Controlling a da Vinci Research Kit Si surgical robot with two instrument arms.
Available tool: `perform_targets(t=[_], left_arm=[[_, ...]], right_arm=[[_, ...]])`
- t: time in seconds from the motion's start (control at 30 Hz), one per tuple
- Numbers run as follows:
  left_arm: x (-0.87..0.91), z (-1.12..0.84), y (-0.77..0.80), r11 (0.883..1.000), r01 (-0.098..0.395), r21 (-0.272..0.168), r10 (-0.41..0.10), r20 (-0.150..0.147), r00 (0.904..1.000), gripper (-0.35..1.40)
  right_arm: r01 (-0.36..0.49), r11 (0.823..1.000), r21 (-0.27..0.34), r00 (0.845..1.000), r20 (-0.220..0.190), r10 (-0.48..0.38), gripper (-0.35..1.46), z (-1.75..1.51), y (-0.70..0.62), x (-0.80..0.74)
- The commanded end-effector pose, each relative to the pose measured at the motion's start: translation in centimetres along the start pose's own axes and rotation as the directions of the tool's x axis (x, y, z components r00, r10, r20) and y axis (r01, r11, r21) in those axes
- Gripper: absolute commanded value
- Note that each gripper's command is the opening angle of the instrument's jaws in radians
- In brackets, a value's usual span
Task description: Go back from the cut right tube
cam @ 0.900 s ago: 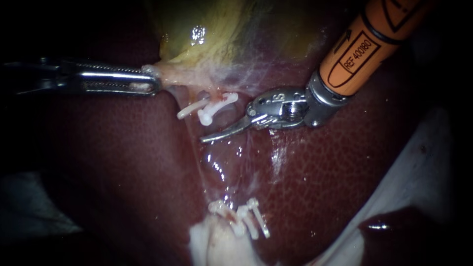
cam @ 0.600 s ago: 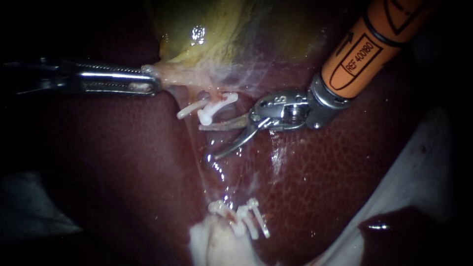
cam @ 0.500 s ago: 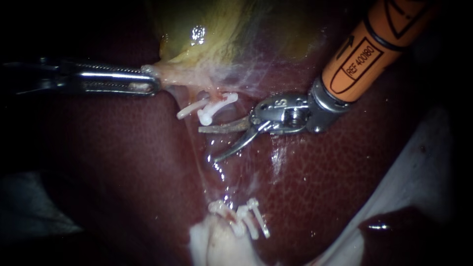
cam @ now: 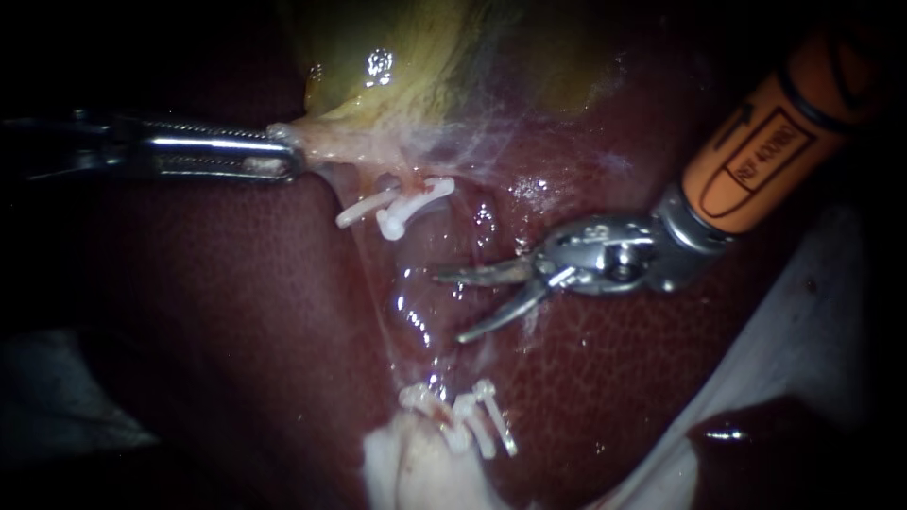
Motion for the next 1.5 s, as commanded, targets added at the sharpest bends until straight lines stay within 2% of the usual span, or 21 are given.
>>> perform_targets(t=[0.03, 0.13, 0.23, 0.27, 0.37, 0.47, 0.7, 0.93, 1.0, 1.3, 1.5], left_arm=[[0.00, 0.00, 0.00, 1.000, 0.000, 0.002, 0.000, 0.000, 1.0000, -0.35], [0.00, 0.00, -0.01, 1.000, 0.000, 0.001, 0.000, 0.000, 1.0000, -0.35], [0.00, 0.00, -0.01, 1.000, 0.000, 0.001, 0.000, 0.000, 1.0000, -0.35], [0.00, 0.00, -0.01, 1.000, 0.000, 0.001, 0.000, 0.000, 1.0000, -0.35], [0.00, 0.00, -0.01, 1.000, 0.000, 0.001, 0.000, 0.000, 1.0000, -0.35], [-0.01, 0.00, -0.01, 1.000, 0.000, 0.001, 0.000, 0.000, 1.0000, -0.35], [-0.04, 0.04, -0.03, 1.000, -0.002, 0.004, 0.002, -0.001, 1.0000, -0.35], [-0.15, 0.19, -0.10, 1.000, -0.009, 0.011, 0.009, -0.004, 1.0000, -0.35], [-0.19, 0.26, -0.15, 1.000, -0.012, 0.016, 0.012, -0.008, 0.9999, -0.35], [-0.42, 0.66, -0.24, 1.000, -0.026, 0.007, 0.026, 0.018, 0.9995, -0.35], [-0.43, 0.69, -0.24, 1.000, -0.028, 0.001, 0.027, 0.020, 0.9994, -0.35]], right_arm=[[0.028, 0.999, -0.031, 1.000, -0.003, -0.028, 1.43, -0.07, -0.05, -0.02], [0.079, 0.991, -0.105, 0.997, 0.031, -0.076, 1.43, -0.21, -0.19, -0.03], [0.131, 0.980, -0.153, 0.986, 0.123, -0.112, 1.45, -0.34, -0.30, 0.00], [0.149, 0.975, -0.163, 0.978, 0.172, -0.121, 1.45, -0.39, -0.33, 0.02], [0.168, 0.969, -0.183, 0.955, 0.274, -0.114, 1.45, -0.50, -0.36, 0.09], [0.187, 0.962, -0.201, 0.937, 0.331, -0.113, 1.45, -0.61, -0.35, 0.14], [0.199, 0.947, -0.251, 0.930, 0.354, -0.102, 1.45, -0.76, -0.32, 0.17], [0.202, 0.937, -0.285, 0.926, 0.366, -0.088, 1.45, -0.79, -0.32, 0.16], [0.201, 0.937, -0.287, 0.927, 0.366, -0.086, 1.45, -0.80, -0.32, 0.16], [0.201, 0.937, -0.286, 0.926, 0.366, -0.087, 1.45, -0.82, -0.32, 0.15], [0.201, 0.937, -0.287, 0.926, 0.366, -0.086, 1.45, -0.82, -0.32, 0.15]])
